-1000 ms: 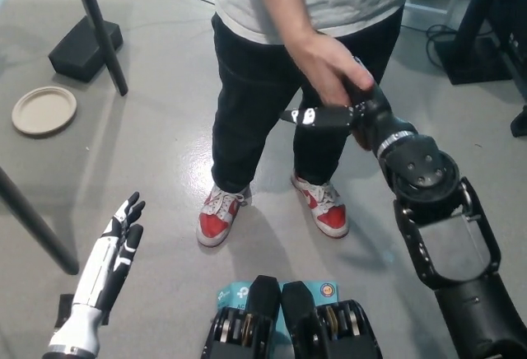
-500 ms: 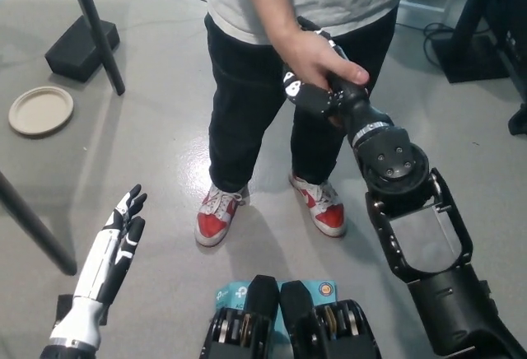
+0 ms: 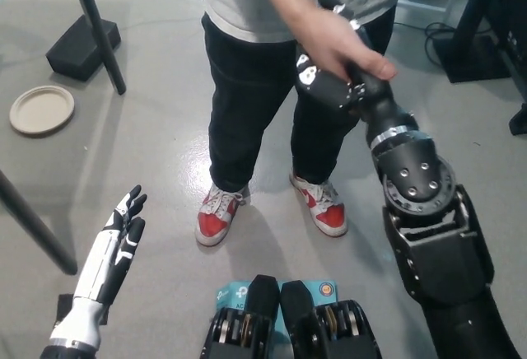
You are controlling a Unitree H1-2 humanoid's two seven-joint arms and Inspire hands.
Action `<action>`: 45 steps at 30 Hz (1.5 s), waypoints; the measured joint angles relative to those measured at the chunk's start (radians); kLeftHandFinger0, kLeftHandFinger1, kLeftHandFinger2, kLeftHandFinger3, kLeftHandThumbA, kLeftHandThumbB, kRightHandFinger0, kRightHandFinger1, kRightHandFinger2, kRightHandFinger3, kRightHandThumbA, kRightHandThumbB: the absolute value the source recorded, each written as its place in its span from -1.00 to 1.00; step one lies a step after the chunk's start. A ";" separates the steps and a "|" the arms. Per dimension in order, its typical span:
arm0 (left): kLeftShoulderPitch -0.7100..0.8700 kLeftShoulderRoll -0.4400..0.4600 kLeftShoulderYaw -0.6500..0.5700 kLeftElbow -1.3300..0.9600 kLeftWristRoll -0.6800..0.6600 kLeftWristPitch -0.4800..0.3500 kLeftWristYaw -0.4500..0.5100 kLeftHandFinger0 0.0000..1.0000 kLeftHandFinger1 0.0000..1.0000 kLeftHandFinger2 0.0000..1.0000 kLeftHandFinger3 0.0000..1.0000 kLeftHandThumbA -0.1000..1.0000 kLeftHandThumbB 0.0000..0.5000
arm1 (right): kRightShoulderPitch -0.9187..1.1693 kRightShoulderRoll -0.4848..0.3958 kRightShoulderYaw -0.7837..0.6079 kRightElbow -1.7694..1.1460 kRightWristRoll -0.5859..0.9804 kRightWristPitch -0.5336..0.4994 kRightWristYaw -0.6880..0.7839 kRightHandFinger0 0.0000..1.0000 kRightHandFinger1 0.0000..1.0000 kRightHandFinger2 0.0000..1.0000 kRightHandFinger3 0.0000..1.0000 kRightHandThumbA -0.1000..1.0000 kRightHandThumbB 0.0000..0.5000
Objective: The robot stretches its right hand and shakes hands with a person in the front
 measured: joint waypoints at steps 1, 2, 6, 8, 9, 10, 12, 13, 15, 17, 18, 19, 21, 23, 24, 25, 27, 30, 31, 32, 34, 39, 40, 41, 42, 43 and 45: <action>0.000 0.000 0.000 0.000 0.000 0.000 0.000 1.00 1.00 1.00 1.00 1.00 -0.59 | 0.003 0.001 0.003 -0.040 0.000 0.004 0.002 1.00 1.00 1.00 1.00 -0.57 -0.26; 0.000 0.000 0.000 0.001 0.000 0.000 0.000 1.00 1.00 1.00 1.00 1.00 -0.57 | 0.006 0.001 0.006 -0.083 0.000 0.010 0.005 1.00 1.00 1.00 1.00 -0.55 -0.29; 0.001 0.000 0.000 0.002 0.000 0.001 0.000 1.00 1.00 1.00 1.00 1.00 -0.62 | 0.022 0.001 0.021 -0.217 -0.005 0.040 0.018 1.00 1.00 1.00 1.00 -0.59 -0.28; 0.001 0.000 0.000 0.002 0.000 0.001 0.000 1.00 1.00 1.00 1.00 1.00 -0.65 | 0.040 0.002 0.028 -0.280 -0.007 0.062 0.027 1.00 1.00 1.00 1.00 -0.61 -0.27; 0.001 0.000 0.000 0.003 0.000 0.001 0.000 1.00 1.00 1.00 1.00 1.00 -0.63 | 0.045 0.002 0.030 -0.295 -0.008 0.066 0.029 1.00 1.00 1.00 1.00 -0.66 -0.30; 0.001 0.000 0.000 0.003 0.000 0.001 0.000 1.00 1.00 1.00 1.00 1.00 -0.63 | 0.052 0.003 0.032 -0.320 -0.009 0.075 0.033 1.00 1.00 1.00 1.00 -0.67 -0.30; 0.001 0.000 0.000 0.003 0.000 0.002 0.000 1.00 1.00 1.00 1.00 1.00 -0.63 | 0.070 0.003 0.036 -0.378 -0.012 0.104 0.044 1.00 1.00 1.00 1.00 -0.74 -0.28; 0.001 0.000 0.000 0.003 0.000 0.002 0.000 1.00 1.00 1.00 1.00 1.00 -0.62 | 0.074 0.003 0.037 -0.401 -0.014 0.115 0.047 1.00 1.00 1.00 1.00 -0.75 -0.32; 0.001 0.000 0.000 0.003 0.000 0.002 0.000 1.00 1.00 1.00 1.00 1.00 -0.61 | 0.077 0.002 0.040 -0.443 -0.020 0.142 0.055 1.00 1.00 1.00 1.00 -0.72 -0.26; 0.001 0.000 0.000 0.002 0.000 0.002 0.000 1.00 1.00 1.00 1.00 1.00 -0.58 | 0.075 -0.001 0.044 -0.488 -0.027 0.171 0.066 1.00 1.00 1.00 1.00 -0.69 -0.27; 0.001 0.000 0.000 0.000 0.001 0.002 0.000 1.00 1.00 1.00 1.00 1.00 -0.57 | 0.069 -0.001 0.045 -0.494 -0.028 0.180 0.071 1.00 1.00 1.00 1.00 -0.69 -0.28; 0.000 0.000 0.000 0.000 0.001 0.002 0.000 1.00 1.00 1.00 1.00 1.00 -0.57 | 0.062 -0.001 0.044 -0.488 -0.029 0.186 0.074 1.00 1.00 1.00 1.00 -0.69 -0.28; 0.000 0.000 0.000 -0.002 0.001 0.002 0.000 1.00 1.00 1.00 1.00 1.00 -0.57 | 0.039 -0.002 0.043 -0.421 -0.029 0.187 0.078 1.00 1.00 1.00 1.00 -0.70 -0.29; -0.002 0.000 -0.002 -0.003 0.000 0.002 -0.001 1.00 1.00 1.00 1.00 1.00 -0.56 | 0.021 -0.004 0.037 -0.324 -0.027 0.182 0.079 1.00 1.00 1.00 1.00 -0.65 -0.24; -0.003 0.000 -0.002 -0.003 0.000 0.002 -0.001 1.00 1.00 1.00 1.00 1.00 -0.50 | 0.016 -0.004 0.034 -0.271 -0.025 0.179 0.080 1.00 1.00 1.00 1.00 -0.63 -0.29; -0.002 0.000 -0.002 -0.003 0.000 0.002 -0.001 1.00 1.00 1.00 1.00 1.00 -0.49 | 0.012 -0.004 0.029 -0.204 -0.023 0.177 0.079 1.00 1.00 1.00 1.00 -0.59 -0.26; 0.000 0.000 -0.002 -0.003 -0.001 0.002 -0.001 1.00 1.00 1.00 1.00 1.00 -0.52 | 0.006 -0.003 0.022 -0.092 -0.022 0.172 0.079 1.00 1.00 1.00 1.00 -0.58 -0.29; -0.001 0.000 -0.002 -0.003 -0.001 0.002 -0.001 1.00 1.00 1.00 1.00 1.00 -0.54 | -0.015 -0.003 0.015 0.062 -0.022 0.161 0.077 1.00 1.00 1.00 1.00 -0.64 -0.28; -0.001 0.000 -0.002 -0.002 -0.001 0.002 -0.001 1.00 1.00 1.00 1.00 1.00 -0.55 | -0.028 -0.003 0.013 0.136 -0.022 0.149 0.075 1.00 1.00 1.00 1.00 -0.64 -0.25; -0.001 0.000 -0.002 -0.002 -0.001 0.002 -0.001 1.00 1.00 1.00 1.00 1.00 -0.56 | -0.040 -0.003 0.011 0.186 -0.022 0.139 0.073 1.00 1.00 1.00 1.00 -0.63 -0.25; -0.001 0.000 -0.002 -0.002 -0.001 0.002 -0.001 1.00 1.00 1.00 1.00 1.00 -0.56 | -0.077 -0.002 0.005 0.299 -0.020 0.113 0.066 1.00 1.00 1.00 1.00 -0.57 -0.23; -0.004 0.000 -0.003 -0.003 0.001 0.002 -0.001 1.00 1.00 1.00 1.00 1.00 -0.60 | -0.153 -0.001 -0.016 0.540 -0.011 0.035 0.038 1.00 1.00 1.00 1.00 -0.50 -0.16; -0.005 0.000 -0.003 -0.003 0.001 0.002 -0.001 1.00 1.00 1.00 1.00 1.00 -0.60 | -0.167 -0.001 -0.023 0.573 -0.009 0.015 0.031 1.00 1.00 1.00 1.00 -0.50 -0.16; -0.005 0.000 -0.003 -0.003 0.002 0.002 -0.001 1.00 1.00 1.00 1.00 1.00 -0.60 | -0.178 -0.001 -0.028 0.599 -0.008 -0.005 0.022 1.00 1.00 1.00 1.00 -0.50 -0.16; -0.006 0.000 -0.003 -0.003 0.002 0.002 -0.001 1.00 1.00 1.00 1.00 1.00 -0.59 | -0.184 -0.001 -0.031 0.611 -0.007 -0.018 0.017 1.00 1.00 1.00 1.00 -0.49 -0.17; -0.007 0.000 -0.004 -0.003 0.002 0.002 -0.001 1.00 1.00 1.00 1.00 1.00 -0.60 | -0.187 -0.001 -0.033 0.621 -0.006 -0.031 0.013 1.00 1.00 1.00 1.00 -0.52 -0.20; -0.008 0.000 -0.003 -0.003 0.001 0.002 -0.001 1.00 1.00 1.00 1.00 1.00 -0.59 | -0.181 0.000 -0.036 0.585 -0.005 -0.043 0.011 1.00 1.00 1.00 1.00 -0.47 -0.21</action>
